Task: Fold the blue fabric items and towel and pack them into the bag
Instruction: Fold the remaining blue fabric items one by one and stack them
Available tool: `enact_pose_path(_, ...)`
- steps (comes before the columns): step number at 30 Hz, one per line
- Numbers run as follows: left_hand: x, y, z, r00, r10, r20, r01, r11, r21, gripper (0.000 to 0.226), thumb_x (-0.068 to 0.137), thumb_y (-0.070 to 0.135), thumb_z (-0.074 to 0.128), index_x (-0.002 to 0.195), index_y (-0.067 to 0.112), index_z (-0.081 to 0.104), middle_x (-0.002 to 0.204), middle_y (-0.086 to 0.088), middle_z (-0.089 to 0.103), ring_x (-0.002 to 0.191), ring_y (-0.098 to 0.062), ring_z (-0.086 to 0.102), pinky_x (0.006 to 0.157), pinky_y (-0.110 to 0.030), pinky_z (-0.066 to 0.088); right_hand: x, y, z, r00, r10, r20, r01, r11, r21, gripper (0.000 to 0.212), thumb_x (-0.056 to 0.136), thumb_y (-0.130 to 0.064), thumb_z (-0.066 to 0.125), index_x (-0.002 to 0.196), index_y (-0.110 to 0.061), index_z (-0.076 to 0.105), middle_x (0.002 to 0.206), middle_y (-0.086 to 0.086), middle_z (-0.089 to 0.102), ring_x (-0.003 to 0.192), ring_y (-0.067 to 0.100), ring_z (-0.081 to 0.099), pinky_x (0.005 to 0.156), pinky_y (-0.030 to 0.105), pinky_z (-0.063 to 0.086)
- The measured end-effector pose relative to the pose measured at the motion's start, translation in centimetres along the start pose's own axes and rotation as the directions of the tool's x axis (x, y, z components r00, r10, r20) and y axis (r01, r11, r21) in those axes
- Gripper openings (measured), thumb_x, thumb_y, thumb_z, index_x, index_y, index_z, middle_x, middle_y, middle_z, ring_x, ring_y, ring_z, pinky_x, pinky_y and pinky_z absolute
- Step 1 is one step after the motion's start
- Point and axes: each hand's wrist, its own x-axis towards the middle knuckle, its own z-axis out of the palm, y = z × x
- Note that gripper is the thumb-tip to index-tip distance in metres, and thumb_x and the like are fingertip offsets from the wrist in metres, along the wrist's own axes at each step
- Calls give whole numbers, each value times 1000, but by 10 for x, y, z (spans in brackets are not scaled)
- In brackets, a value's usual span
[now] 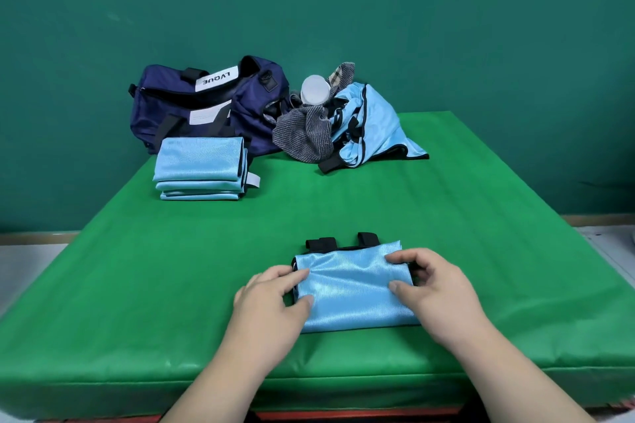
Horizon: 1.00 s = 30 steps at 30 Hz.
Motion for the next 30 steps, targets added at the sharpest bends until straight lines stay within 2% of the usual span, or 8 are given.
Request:
enact_pose_path(5, 4, 8, 0, 997, -32, 75, 21, 990, 142, 46, 93, 38, 58, 136, 50, 50, 148, 16, 41, 142, -5, 24, 112, -33, 15, 2, 8, 5, 1000, 5, -21, -6, 998, -59, 38, 80, -5, 74, 92, -41, 66, 94, -10, 67, 75, 5, 58, 62, 13, 42)
enact_pose_path(9, 8, 9, 4, 996, 11, 92, -24, 990, 137, 53, 90, 28, 59, 140, 44, 50, 137, 18, 49, 140, -6, 28, 116, -33, 20, 2, 10, 7, 999, -6, -37, 4, 998, -64, 38, 80, -5, 73, 92, -40, 66, 90, -11, 64, 71, 5, 56, 60, 12, 40)
enact_pose_path(12, 9, 11, 3, 995, 21, 102, -29, 997, 75, 54, 89, 19, 60, 139, 37, 53, 117, 20, 48, 105, -5, 52, 102, -29, 38, 2, 11, 7, 999, -6, -40, 4, 999, -33, 36, 80, -3, 73, 92, -36, 67, 81, -9, 58, 61, 3, 49, 54, 12, 36)
enact_pose_path(15, 7, 11, 2, 996, 9, 90, -8, 1000, -5, 54, 89, 12, 61, 138, 35, 56, 118, 20, 49, 51, -9, 44, 57, -15, 39, 3, 10, 6, 999, -14, -38, 13, 1000, -23, 36, 80, -2, 74, 92, -36, 67, 79, -7, 57, 60, 4, 48, 54, 13, 36)
enact_pose_path(19, 1, 14, 1, 997, 43, 67, -39, 997, -62, 53, 91, 5, 59, 134, 35, 58, 112, 40, 34, 56, -3, 51, 57, -7, 38, 3, 13, 6, 999, -9, -38, 9, 1000, 7, 37, 80, -2, 74, 92, -36, 68, 81, -5, 61, 60, 5, 48, 54, 15, 38)
enact_pose_path(22, 1, 15, -1, 999, 27, 24, -21, 971, -237, 50, 87, -3, 64, 119, 35, 69, 115, 34, 48, 65, 8, 53, 61, -4, 37, 3, 12, 6, 999, 6, -35, -4, 998, 58, 38, 80, 0, 74, 93, -35, 69, 80, -1, 62, 56, 5, 46, 52, 16, 38)
enact_pose_path(26, 1, 8, -2, 989, -133, 66, 141, 702, -698, 64, 74, -22, 69, 83, 40, 80, 104, 17, 72, 92, -2, 66, 87, -12, 49, 0, 6, 2, 999, 46, -1, -44, 957, 288, 34, 81, 9, 72, 94, -22, 71, 65, -3, 55, 57, 15, 37, 48, 20, 30)
enact_pose_path(30, -2, 3, -11, 967, -160, 197, 246, 401, -882, 49, 67, -27, 67, 98, 9, 75, 99, -15, 75, 80, -15, 70, 76, -23, 57, -6, -2, 1, 996, 43, 73, -74, 864, 498, 40, 78, 20, 68, 94, -16, 75, 71, 1, 64, 65, 15, 48, 58, 24, 39)
